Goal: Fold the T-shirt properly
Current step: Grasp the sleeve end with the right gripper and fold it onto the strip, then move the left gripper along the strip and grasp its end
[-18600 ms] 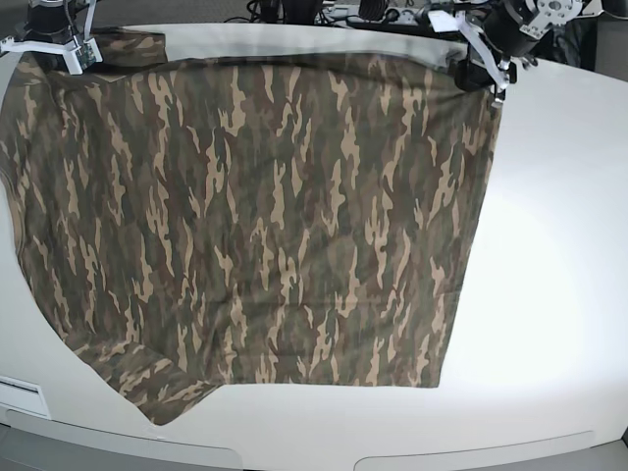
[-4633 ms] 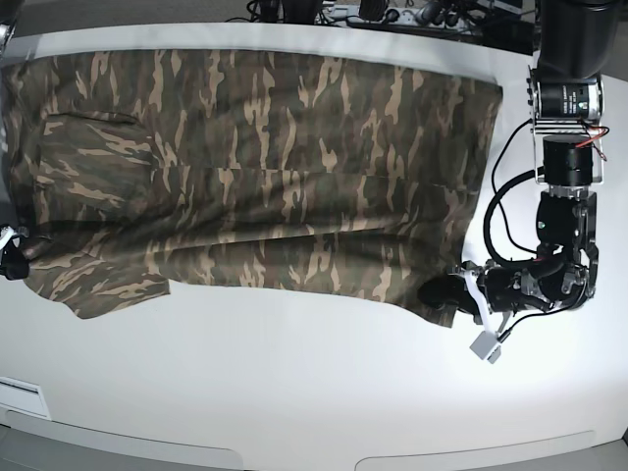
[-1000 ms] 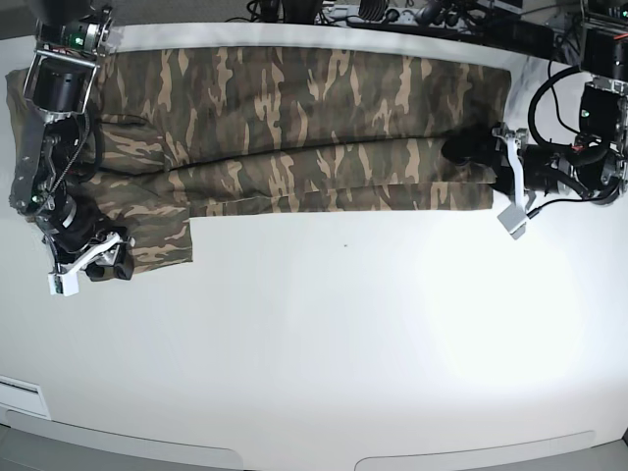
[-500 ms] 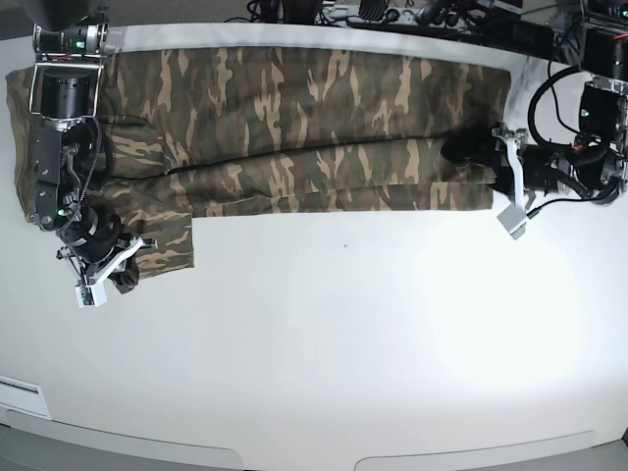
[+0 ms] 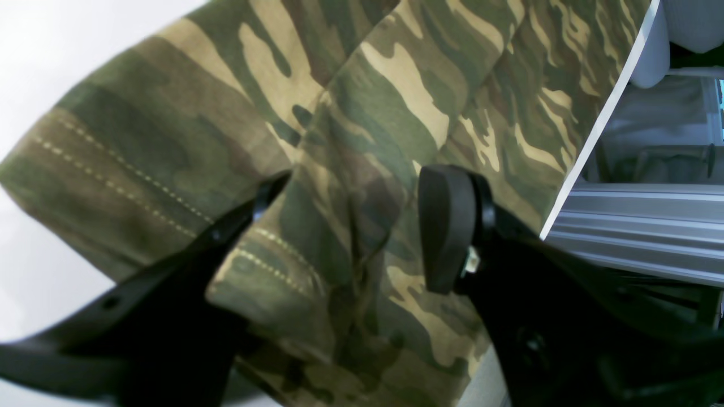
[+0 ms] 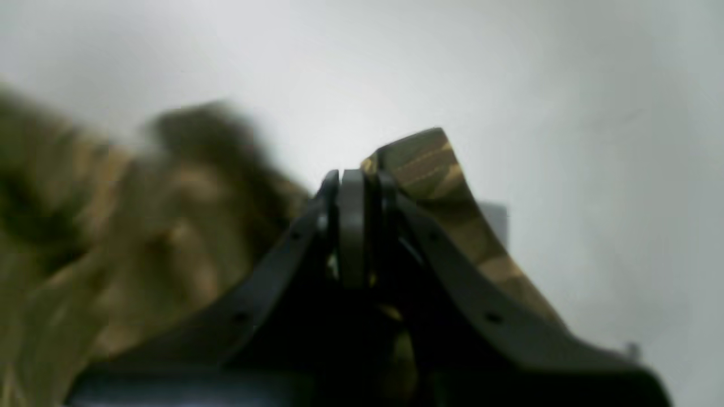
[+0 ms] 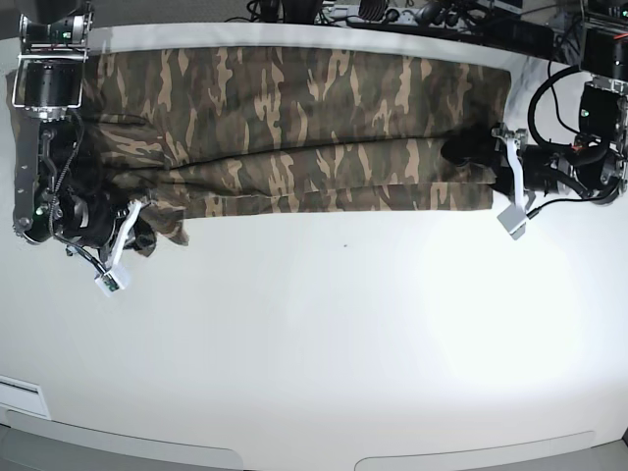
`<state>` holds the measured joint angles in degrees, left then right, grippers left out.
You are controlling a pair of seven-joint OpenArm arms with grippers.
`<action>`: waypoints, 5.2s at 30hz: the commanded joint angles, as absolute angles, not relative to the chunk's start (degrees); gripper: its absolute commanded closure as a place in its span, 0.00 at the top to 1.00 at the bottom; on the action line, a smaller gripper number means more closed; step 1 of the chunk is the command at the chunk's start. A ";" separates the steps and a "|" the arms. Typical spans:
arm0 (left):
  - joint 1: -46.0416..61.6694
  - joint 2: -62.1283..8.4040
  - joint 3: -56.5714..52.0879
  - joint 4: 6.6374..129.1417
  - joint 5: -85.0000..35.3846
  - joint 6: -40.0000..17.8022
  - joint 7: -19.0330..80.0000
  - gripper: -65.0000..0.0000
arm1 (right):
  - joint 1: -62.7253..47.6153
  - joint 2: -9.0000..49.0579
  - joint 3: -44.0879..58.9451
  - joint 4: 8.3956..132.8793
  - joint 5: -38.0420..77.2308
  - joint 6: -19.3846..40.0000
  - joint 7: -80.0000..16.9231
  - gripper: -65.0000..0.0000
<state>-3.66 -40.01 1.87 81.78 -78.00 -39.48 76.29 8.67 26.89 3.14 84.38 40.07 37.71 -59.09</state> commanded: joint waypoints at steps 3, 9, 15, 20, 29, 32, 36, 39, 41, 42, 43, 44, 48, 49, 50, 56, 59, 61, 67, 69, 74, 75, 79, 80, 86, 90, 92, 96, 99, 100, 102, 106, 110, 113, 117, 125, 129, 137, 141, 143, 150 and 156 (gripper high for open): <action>-4.32 -41.08 1.48 82.46 -78.48 -40.00 76.18 0.53 | 7.88 30.65 4.73 92.14 48.80 40.00 -63.92 0.00; -4.32 -41.08 1.48 82.46 -78.46 -40.00 75.37 0.53 | 0.23 36.12 6.90 102.39 62.74 40.00 -72.97 0.00; -4.32 -41.08 1.48 82.46 -78.46 -40.00 75.07 0.53 | -7.55 36.88 11.51 107.77 66.32 40.00 -73.58 0.00; -4.32 -41.10 1.48 82.43 -78.46 -40.00 74.98 0.53 | -13.30 36.86 17.69 111.20 68.64 40.00 -74.26 0.00; -4.34 -41.10 1.48 82.46 -78.46 -40.00 74.98 0.53 | -22.24 36.86 21.91 112.77 80.42 40.00 -80.00 0.00; -4.34 -41.10 1.48 82.46 -78.46 -40.00 74.98 0.53 | -24.21 36.86 21.91 112.77 77.38 40.00 -80.00 0.00; -4.51 -41.10 1.48 82.46 -78.50 -40.00 74.96 0.53 | -24.80 36.84 21.91 112.75 68.95 40.00 -80.00 0.00; -4.67 -41.10 1.48 82.46 -78.50 -40.00 74.94 0.53 | -25.10 36.84 21.91 112.73 63.40 40.00 -76.25 0.00; -4.64 -41.10 1.48 82.46 -78.48 -40.00 74.98 0.53 | -25.10 36.82 21.91 112.73 60.82 40.00 -73.89 0.00; -4.64 -41.12 1.48 82.46 -78.48 -40.00 74.96 0.53 | -25.10 36.82 21.91 112.73 59.75 40.00 -73.47 0.00; -4.64 -41.12 1.48 82.46 -78.46 -40.00 74.96 0.53 | -25.10 36.84 21.91 112.73 59.18 40.00 -73.41 0.00; -4.64 -41.12 1.48 82.46 -78.46 -40.00 74.98 0.53 | -25.10 36.82 21.91 112.73 58.76 40.00 -73.45 0.00; -4.73 -41.12 1.48 82.46 -78.46 -40.00 74.96 0.53 | -25.26 36.84 21.91 112.73 58.92 40.00 -77.76 0.23; -4.80 -41.15 1.48 82.46 -78.41 -40.00 74.98 0.53 | -25.26 36.93 21.91 112.73 60.38 40.00 -79.53 0.33; -4.82 -41.17 1.48 82.46 -78.43 -40.00 74.98 0.53 | -25.26 37.17 21.91 112.73 62.74 40.00 -80.00 0.43; -4.80 -41.15 1.48 82.46 -78.41 -40.00 75.00 0.53 | -25.96 39.40 21.96 114.43 82.70 39.97 -80.00 0.51; -4.80 -41.15 1.48 82.46 -78.41 -40.00 75.00 0.53 | -28.14 41.39 22.04 117.36 85.00 39.70 -80.00 0.51; -4.80 -41.12 1.45 82.46 -78.48 -40.00 74.98 0.53 | -27.99 41.63 22.15 119.61 85.00 40.00 -80.00 0.51; -4.80 -41.15 1.48 82.46 -78.67 -40.00 74.94 0.53 | -27.22 40.27 22.13 120.68 82.30 40.00 -76.47 0.44; -4.82 -41.12 1.45 82.46 -78.65 -40.00 74.56 0.53 | -25.56 37.45 22.13 120.46 72.66 40.00 -69.32 0.27; -4.82 -41.12 1.45 82.46 -79.26 -40.00 73.06 0.53 | -22.81 31.70 22.13 117.32 52.12 40.00 -52.95 0.00; -4.80 -41.12 1.45 82.46 -79.90 -40.00 73.08 0.53 | -22.65 31.09 22.13 116.40 48.29 40.00 -50.11 0.00; -4.80 -41.15 1.48 82.46 -79.96 -40.00 73.23 0.53 | -21.56 29.34 22.13 112.18 39.55 40.00 -48.18 0.00; -4.80 -41.15 1.48 82.46 -79.96 -40.00 73.32 0.53 | -21.54 29.26 22.13 110.87 38.83 40.00 -48.18 0.00; -4.82 -41.10 1.48 82.46 -80.01 -40.00 73.25 0.53 | -21.61 29.39 22.13 107.11 39.62 40.00 -55.37 0.00; -4.78 -41.15 1.48 82.46 -79.94 -40.00 73.30 0.53 | -22.13 29.63 22.13 108.36 47.13 40.00 -65.43 0.00; -4.80 -41.15 1.48 82.46 -79.96 -40.00 73.28 0.53 | -22.90 29.56 22.13 109.71 51.29 40.00 -69.95 0.00; -4.80 -41.12 1.48 82.46 -79.99 -40.00 73.25 0.53 | -24.49 29.76 22.13 112.79 56.21 40.00 -77.62 0.00; -4.84 -41.12 1.48 82.46 -80.03 -40.00 73.08 0.53 | -25.91 30.63 22.13 114.58 57.14 40.00 -78.11 0.00; -4.89 -41.12 1.48 82.46 -79.99 -40.00 72.77 0.53 | -25.85 30.70 22.26 115.00 56.69 40.00 -78.11 0.00; -4.97 -41.15 1.45 82.46 -79.96 -40.00 72.20 0.53 | -25.69 30.68 22.92 115.87 56.31 40.00 -77.21 0.00; -4.97 -41.15 1.45 82.46 -79.94 -40.00 71.99 0.53 | -25.71 30.63 25.82 118.54 56.27 40.00 -74.81 0.00; -5.56 -41.15 1.45 82.46 -79.92 -40.00 71.99 0.53 | -25.74 30.48 29.58 119.02 48.93 35.31 -64.29 0.00; -6.85 -41.10 0.95 82.46 -80.01 -40.00 71.94 0.53 | -25.87 30.26 29.54 117.80 45.54 33.08 -60.53 0.00; -9.72 -41.12 -1.85 82.46 -79.96 -38.89 72.05 0.53 | -25.87 28.32 29.52 114.52 45.50 35.62 -60.69 0.00; -10.48 -40.93 -6.02 83.74 -85.00 -39.42 80.00 0.00 | -25.89 27.44 29.52 113.01 45.93 38.35 -61.60 0.00; -5.21 -40.97 -6.02 91.00 -85.00 -37.82 80.00 0.00 | -25.87 27.44 29.52 113.01 46.70 37.87 -61.71 0.00; 8.60 -41.12 -6.02 113.71 -77.45 -40.00 79.88 0.00 | -26.04 27.31 29.52 113.01 46.65 37.47 -63.44 0.00; 13.23 -41.04 -6.02 114.85 -61.84 -38.63 70.76 0.00 | -27.68 27.31 29.52 113.01 46.59 38.30 -62.00 0.00; 15.31 -40.88 -6.02 114.85 -54.94 -36.29 66.92 0.00 | -28.73 27.31 29.52 112.97 46.59 39.09 -61.12 0.00; 18.57 -39.62 -5.26 113.58 -45.54 -34.22 56.71 0.00 | -28.84 27.33 28.93 106.52 45.95 40.00 -58.02 0.00; 16.88 -35.51 -0.75 103.92 -37.69 -34.26 51.77 0.00 | -26.26 27.33 24.84 96.07 42.83 40.00 -57.04 0.00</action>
